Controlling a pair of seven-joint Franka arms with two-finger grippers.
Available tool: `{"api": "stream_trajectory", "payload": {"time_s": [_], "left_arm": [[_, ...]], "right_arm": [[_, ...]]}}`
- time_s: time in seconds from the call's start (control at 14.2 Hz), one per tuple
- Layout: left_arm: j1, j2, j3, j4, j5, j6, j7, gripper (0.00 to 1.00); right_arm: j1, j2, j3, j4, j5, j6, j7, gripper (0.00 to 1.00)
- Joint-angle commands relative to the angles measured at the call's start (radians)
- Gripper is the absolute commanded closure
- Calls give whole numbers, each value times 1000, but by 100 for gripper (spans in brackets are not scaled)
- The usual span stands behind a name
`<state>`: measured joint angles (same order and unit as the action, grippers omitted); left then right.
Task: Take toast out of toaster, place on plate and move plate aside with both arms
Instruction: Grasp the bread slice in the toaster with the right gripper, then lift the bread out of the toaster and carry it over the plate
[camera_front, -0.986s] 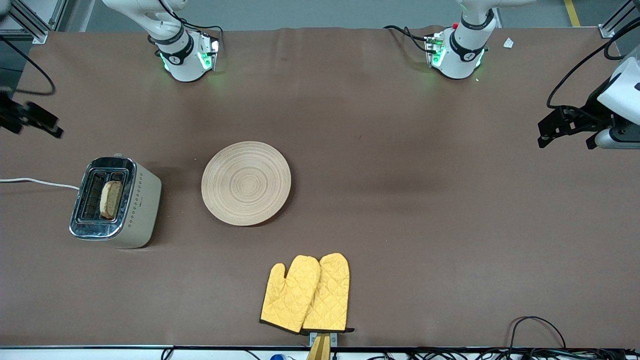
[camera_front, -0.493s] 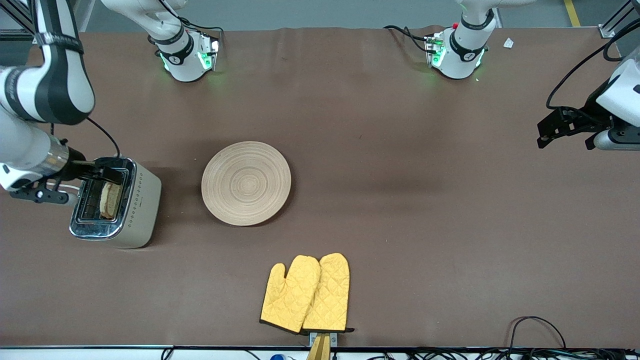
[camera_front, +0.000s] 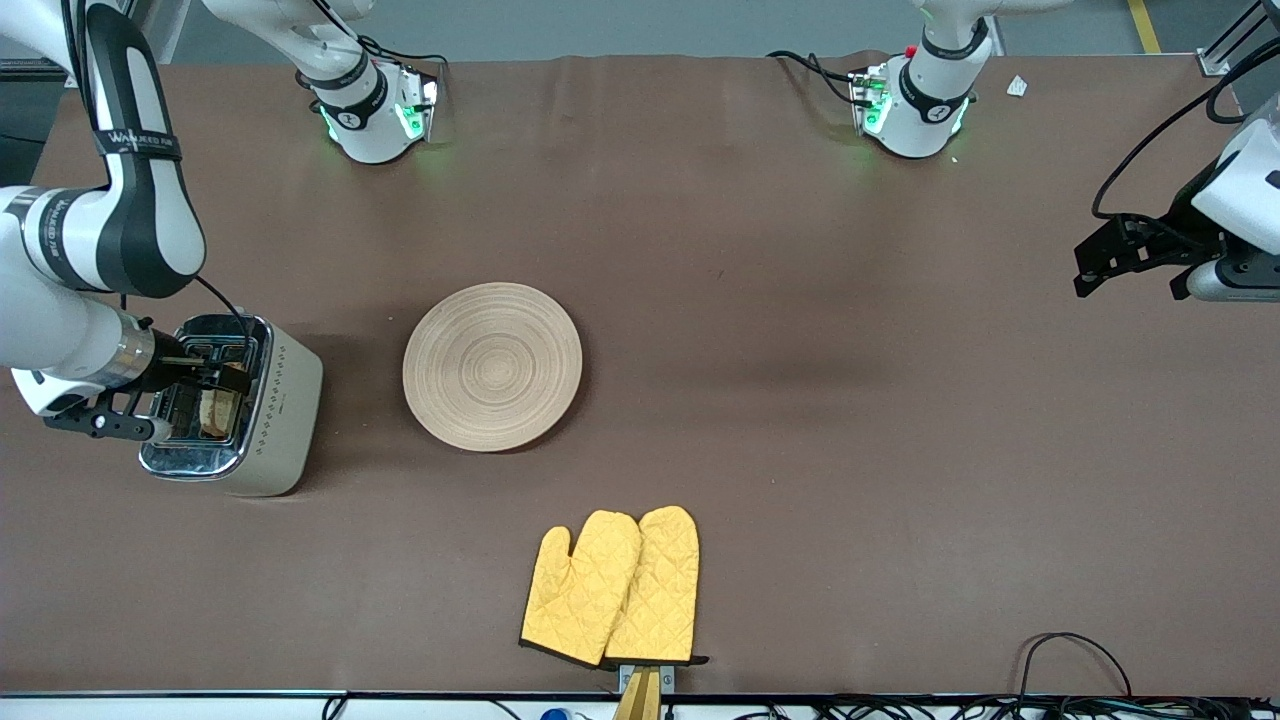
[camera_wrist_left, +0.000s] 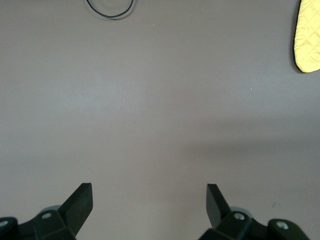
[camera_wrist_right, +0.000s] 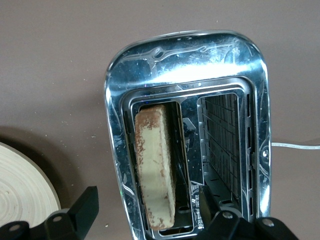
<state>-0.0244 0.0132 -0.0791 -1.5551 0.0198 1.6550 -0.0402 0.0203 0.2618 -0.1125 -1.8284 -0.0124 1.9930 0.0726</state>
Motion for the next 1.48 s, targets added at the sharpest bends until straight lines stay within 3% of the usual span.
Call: {"api": "stream_trajectory", "payload": {"time_s": [0.0, 0.14, 0.21, 0.28, 0.42, 0.63, 0.77, 1.06, 1.41], "left_arm": [[-2, 2, 4, 10, 0, -14, -9, 0], [-2, 2, 4, 10, 0, -14, -7, 0], [-2, 2, 4, 10, 0, -14, -7, 0], [-2, 2, 2, 10, 0, -14, -7, 0], [-2, 2, 4, 10, 0, -14, -7, 0], [-2, 2, 4, 10, 0, -14, -6, 0], [0, 2, 4, 10, 0, -14, -4, 0], [1, 2, 4, 10, -1, -14, 2, 0], [15, 4, 5, 9, -6, -14, 8, 0]], "right_arm": [[-8, 14, 4, 21, 14, -2, 7, 40], [-8, 20, 4, 23, 6, -3, 7, 78], [-10, 19, 4, 26, 3, -6, 3, 92], [-11, 19, 2, 40, 2, -16, -10, 98], [-14, 16, 1, 107, 0, -69, -11, 100], [-3, 16, 5, 283, 0, -259, -7, 100], [47, 11, 7, 319, 8, -315, 24, 99], [127, 11, 30, 235, 214, -286, 33, 98], [292, 8, 30, -9, 301, -36, 75, 98]]}}
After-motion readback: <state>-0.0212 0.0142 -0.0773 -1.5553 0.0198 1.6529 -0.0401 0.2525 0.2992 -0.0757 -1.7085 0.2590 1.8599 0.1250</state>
